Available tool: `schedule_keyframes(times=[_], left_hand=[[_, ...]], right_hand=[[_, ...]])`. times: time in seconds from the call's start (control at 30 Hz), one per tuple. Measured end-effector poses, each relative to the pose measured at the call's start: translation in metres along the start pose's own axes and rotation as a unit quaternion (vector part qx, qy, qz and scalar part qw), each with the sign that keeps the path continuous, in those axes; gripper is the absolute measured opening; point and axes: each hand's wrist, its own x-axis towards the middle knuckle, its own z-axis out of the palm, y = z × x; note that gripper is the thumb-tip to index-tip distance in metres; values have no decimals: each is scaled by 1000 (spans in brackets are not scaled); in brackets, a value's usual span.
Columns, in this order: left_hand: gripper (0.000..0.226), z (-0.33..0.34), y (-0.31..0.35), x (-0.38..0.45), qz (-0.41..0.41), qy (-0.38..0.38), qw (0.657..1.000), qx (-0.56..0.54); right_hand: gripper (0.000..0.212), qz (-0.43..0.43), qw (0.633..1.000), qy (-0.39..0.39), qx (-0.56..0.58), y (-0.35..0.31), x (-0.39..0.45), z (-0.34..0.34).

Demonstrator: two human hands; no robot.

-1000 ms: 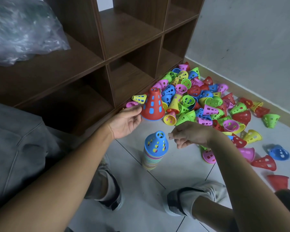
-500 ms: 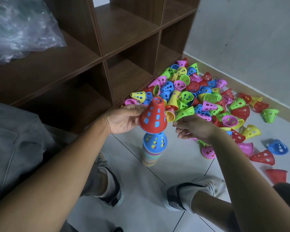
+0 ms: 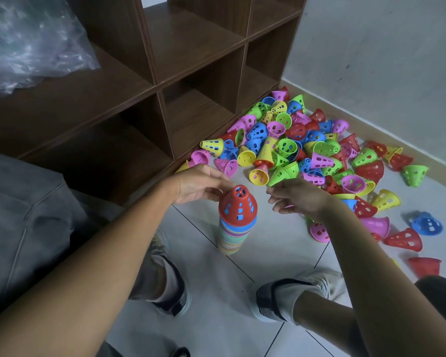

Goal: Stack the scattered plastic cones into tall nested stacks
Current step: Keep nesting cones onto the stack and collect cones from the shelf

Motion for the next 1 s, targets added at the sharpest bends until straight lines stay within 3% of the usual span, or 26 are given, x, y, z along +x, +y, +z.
schedule_keyframes(times=[0.23, 0.43, 0.53, 0.7, 1.0], left_hand=[[22, 1, -4, 14, 25, 97, 993, 55], [12, -3, -34, 41, 17, 173, 979, 107], [9, -11, -54, 50, 10, 220, 969, 108], [26, -34, -87, 73, -35, 292, 944, 153], [47, -72, -104, 129, -41, 334, 906, 256]], right_hand=[[17, 18, 999, 17, 21, 12, 10, 2], [13, 18, 997, 69, 30, 31, 34, 0], [21, 26, 994, 103, 32, 45, 54, -3], [40, 10, 986, 166, -4, 65, 88, -8], [60, -2, 962, 238, -131, 69, 139, -29]])
